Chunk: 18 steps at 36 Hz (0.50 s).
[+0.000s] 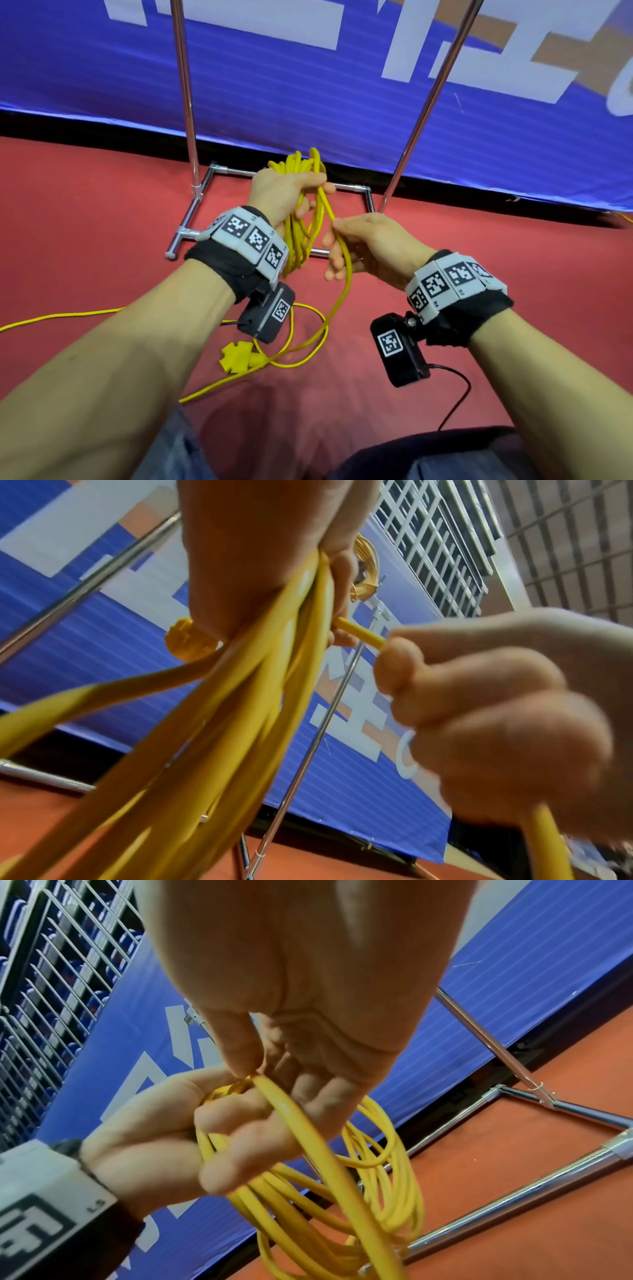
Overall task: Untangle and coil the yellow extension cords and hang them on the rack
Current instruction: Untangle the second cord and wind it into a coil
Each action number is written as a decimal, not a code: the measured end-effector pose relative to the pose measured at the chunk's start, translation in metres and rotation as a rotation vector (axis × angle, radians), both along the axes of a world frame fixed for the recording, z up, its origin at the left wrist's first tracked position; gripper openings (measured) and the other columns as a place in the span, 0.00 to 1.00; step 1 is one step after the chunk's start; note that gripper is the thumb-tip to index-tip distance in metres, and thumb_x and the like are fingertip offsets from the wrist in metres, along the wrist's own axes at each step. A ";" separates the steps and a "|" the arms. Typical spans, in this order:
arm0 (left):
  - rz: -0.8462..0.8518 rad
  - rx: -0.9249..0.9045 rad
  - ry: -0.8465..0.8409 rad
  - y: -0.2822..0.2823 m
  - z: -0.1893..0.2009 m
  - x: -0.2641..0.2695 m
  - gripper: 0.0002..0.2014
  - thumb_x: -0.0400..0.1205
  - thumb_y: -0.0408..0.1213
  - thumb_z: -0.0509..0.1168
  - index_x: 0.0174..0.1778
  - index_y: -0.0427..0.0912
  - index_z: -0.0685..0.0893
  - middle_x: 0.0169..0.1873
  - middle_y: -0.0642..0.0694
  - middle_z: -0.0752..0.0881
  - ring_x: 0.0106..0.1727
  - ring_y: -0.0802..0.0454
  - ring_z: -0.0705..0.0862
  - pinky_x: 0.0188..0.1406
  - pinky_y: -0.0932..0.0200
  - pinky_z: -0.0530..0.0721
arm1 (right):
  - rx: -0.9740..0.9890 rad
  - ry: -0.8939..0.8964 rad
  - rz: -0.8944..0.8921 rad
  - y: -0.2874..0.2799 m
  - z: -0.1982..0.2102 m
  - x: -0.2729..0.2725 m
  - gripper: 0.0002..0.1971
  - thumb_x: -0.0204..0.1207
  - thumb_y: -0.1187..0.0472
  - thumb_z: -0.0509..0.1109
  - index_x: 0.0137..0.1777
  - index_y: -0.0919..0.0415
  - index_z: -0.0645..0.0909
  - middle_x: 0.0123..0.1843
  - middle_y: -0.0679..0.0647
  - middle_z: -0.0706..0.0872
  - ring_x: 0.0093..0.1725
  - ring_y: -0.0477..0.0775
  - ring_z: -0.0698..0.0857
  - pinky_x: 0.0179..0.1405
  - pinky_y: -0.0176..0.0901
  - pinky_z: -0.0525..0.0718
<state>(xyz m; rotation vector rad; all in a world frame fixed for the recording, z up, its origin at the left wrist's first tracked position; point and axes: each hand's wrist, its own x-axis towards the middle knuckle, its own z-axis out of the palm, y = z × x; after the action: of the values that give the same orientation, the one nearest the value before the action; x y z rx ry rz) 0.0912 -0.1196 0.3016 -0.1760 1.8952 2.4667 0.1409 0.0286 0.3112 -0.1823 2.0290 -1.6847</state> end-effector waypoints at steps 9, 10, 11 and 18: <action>0.033 0.077 0.003 -0.012 0.001 -0.008 0.03 0.79 0.31 0.70 0.42 0.37 0.82 0.38 0.40 0.91 0.11 0.56 0.67 0.26 0.66 0.80 | -0.017 0.075 0.069 -0.003 0.000 0.002 0.10 0.87 0.67 0.54 0.50 0.69 0.77 0.29 0.56 0.82 0.31 0.56 0.88 0.25 0.36 0.80; 0.021 0.074 0.001 -0.012 0.000 -0.007 0.04 0.79 0.32 0.70 0.45 0.36 0.82 0.40 0.40 0.91 0.11 0.56 0.67 0.27 0.65 0.80 | -0.022 0.095 0.070 -0.006 0.000 0.001 0.11 0.88 0.67 0.54 0.51 0.69 0.76 0.28 0.56 0.83 0.31 0.55 0.88 0.23 0.35 0.79; 0.006 0.067 0.003 -0.011 -0.002 -0.006 0.06 0.78 0.33 0.71 0.46 0.35 0.83 0.41 0.39 0.91 0.12 0.56 0.67 0.29 0.63 0.80 | -0.034 0.113 0.063 -0.009 0.000 -0.001 0.11 0.88 0.67 0.53 0.51 0.69 0.76 0.28 0.55 0.84 0.31 0.55 0.89 0.21 0.34 0.77; -0.087 -0.020 -0.018 0.004 -0.005 0.006 0.07 0.76 0.31 0.72 0.35 0.30 0.88 0.12 0.45 0.76 0.16 0.50 0.70 0.21 0.59 0.71 | -0.099 0.147 -0.013 -0.014 0.002 -0.007 0.13 0.89 0.67 0.51 0.47 0.70 0.74 0.28 0.60 0.80 0.28 0.56 0.88 0.13 0.34 0.72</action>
<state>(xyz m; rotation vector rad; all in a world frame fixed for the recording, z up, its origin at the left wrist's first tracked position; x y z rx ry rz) 0.0974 -0.1159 0.2967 -0.1134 1.8794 2.3832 0.1338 0.0142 0.3131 -0.3357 2.0560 -1.8296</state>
